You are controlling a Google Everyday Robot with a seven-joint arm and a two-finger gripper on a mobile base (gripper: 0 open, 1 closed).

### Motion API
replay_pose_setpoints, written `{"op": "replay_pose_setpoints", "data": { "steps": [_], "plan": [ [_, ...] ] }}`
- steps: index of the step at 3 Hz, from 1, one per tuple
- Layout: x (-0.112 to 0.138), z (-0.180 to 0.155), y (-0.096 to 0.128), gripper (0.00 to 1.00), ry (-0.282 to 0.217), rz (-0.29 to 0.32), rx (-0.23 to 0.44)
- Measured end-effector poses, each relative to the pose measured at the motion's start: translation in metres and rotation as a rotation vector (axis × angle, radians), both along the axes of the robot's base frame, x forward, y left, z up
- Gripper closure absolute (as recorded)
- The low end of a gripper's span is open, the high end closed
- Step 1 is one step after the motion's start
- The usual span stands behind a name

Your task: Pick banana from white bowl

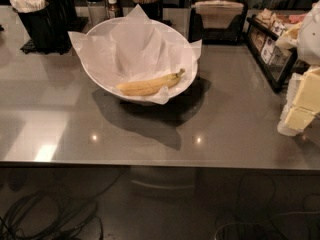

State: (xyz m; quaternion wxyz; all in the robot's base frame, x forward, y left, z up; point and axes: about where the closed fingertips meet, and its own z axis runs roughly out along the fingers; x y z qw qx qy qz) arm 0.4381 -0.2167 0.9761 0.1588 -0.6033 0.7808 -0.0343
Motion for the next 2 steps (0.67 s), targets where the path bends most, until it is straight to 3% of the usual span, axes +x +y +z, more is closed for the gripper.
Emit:
{"op": "replay_pose_setpoints", "data": {
  "steps": [2],
  "plan": [
    [0.0045,0.0037,0.0056,0.0,-0.008,0.018,0.01]
  ]
}}
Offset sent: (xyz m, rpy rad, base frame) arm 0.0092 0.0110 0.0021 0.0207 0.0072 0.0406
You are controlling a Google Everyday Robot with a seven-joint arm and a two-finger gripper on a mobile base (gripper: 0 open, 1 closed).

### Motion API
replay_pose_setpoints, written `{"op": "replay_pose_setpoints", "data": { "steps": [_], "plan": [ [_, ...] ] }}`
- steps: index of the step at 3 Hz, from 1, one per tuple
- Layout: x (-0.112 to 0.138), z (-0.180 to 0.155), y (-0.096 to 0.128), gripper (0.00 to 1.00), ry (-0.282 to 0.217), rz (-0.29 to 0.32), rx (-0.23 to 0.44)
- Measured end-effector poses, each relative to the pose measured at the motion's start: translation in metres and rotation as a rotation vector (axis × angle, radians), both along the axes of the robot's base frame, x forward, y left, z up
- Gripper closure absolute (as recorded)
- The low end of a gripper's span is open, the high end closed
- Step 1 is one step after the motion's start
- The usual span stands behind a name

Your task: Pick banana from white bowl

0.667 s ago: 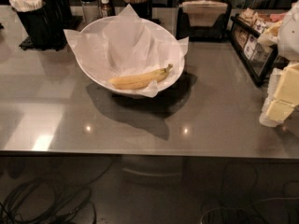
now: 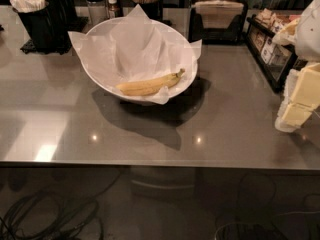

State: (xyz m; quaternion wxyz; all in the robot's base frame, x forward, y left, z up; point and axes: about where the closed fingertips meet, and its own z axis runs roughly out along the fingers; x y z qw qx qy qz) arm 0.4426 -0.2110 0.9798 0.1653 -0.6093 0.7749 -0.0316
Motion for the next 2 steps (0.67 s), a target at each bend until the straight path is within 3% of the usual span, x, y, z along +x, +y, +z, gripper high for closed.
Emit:
{"op": "replay_pose_setpoints", "data": {
  "steps": [1,2],
  "plan": [
    [0.023,0.012,0.029,0.0,-0.004,0.116,0.061],
    [0.054,0.029,0.083,0.0,-0.005,0.297,0.158]
  ]
}}
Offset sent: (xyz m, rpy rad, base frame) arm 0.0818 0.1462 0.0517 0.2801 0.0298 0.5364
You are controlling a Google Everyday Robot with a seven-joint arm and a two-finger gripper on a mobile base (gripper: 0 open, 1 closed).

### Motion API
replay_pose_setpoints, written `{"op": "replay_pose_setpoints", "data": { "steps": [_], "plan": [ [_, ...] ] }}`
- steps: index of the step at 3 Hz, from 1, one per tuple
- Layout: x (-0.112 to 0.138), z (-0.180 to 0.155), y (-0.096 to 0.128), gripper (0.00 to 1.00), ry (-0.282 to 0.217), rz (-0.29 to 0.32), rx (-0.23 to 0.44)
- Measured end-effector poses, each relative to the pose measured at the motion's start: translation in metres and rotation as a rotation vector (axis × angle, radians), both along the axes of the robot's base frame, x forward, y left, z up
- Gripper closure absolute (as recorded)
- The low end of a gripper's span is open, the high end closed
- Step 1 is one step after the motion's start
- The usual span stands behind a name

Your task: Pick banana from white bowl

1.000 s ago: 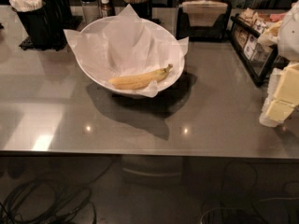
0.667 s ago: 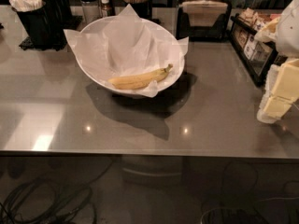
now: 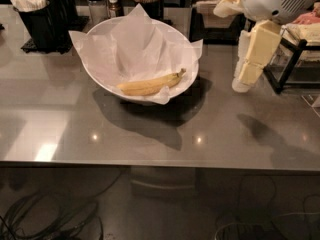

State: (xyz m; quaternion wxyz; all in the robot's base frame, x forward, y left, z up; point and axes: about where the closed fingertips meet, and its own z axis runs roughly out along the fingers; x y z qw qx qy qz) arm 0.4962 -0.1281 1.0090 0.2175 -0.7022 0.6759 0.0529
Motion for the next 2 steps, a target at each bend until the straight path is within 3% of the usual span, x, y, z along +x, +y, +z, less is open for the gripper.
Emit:
{"op": "replay_pose_setpoints", "data": {
  "steps": [1,2],
  "plan": [
    [0.0272,0.0091,0.054,0.0,-0.006,0.138,0.1],
    [0.032,0.013,0.0568,0.0,-0.025,0.132,0.112]
  ]
}}
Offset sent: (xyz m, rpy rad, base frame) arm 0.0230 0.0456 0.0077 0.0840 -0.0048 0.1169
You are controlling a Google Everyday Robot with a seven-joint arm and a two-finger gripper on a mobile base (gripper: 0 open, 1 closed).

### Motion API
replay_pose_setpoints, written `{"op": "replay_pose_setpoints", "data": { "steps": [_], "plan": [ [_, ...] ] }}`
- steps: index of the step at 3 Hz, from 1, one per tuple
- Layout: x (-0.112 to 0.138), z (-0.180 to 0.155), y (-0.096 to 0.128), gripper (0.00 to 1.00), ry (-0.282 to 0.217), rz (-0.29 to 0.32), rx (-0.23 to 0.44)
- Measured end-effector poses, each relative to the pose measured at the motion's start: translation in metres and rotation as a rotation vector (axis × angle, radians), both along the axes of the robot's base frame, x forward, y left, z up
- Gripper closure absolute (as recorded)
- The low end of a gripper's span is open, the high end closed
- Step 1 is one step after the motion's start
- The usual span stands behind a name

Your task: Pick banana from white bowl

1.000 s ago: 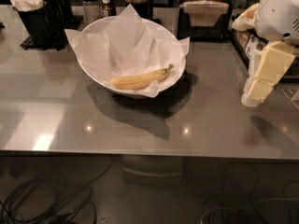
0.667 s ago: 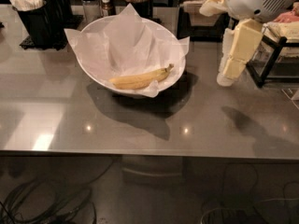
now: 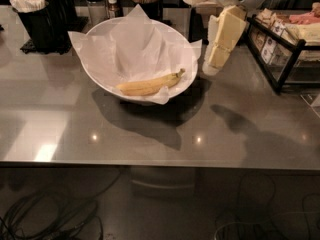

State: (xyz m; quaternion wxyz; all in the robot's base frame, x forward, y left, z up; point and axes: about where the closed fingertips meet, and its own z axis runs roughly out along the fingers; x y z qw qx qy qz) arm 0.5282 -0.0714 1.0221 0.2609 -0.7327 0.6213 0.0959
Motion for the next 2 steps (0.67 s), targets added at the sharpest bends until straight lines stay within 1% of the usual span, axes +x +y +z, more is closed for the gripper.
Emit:
{"op": "replay_pose_setpoints", "data": {
  "steps": [1,2],
  "plan": [
    [0.015,-0.01,0.008,0.0,0.002,0.006,0.036],
    [0.041,-0.033,0.036,0.0,0.051,0.072,0.063]
  ]
}}
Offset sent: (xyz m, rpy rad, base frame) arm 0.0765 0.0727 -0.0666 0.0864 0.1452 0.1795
